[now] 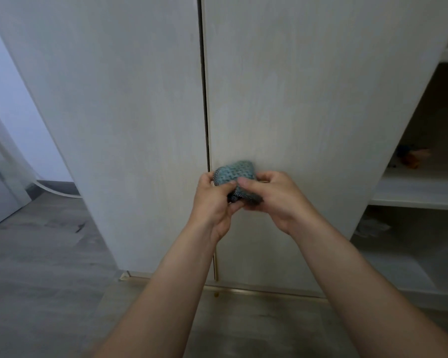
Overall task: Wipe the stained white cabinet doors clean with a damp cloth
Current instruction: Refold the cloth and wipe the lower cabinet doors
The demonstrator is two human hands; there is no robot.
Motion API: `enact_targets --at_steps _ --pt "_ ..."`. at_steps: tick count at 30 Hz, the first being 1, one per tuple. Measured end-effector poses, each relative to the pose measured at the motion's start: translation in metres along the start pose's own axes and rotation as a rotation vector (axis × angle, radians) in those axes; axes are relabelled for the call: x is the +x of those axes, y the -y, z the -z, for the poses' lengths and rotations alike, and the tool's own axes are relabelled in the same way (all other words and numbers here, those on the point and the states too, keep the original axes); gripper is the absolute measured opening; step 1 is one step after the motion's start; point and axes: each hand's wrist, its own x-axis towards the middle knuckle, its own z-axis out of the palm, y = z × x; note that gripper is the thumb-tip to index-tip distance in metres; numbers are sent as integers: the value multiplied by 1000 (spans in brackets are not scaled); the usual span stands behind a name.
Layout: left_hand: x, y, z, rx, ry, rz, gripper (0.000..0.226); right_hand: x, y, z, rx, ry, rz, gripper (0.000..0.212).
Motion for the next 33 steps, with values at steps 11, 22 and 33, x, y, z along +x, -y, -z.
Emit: enact_targets --at_steps 11,22,33 --pt "-1 3 -1 28 265 -112 30 11 3 -1 -387 -299 463 20" --pt "26 11 13 640 -179 -578 41 24 115 -10 -547 -775 1114 40" --pt "76 6 78 1355 -201 -918 108 72 -69 -17 -1402 -299 1452 36"
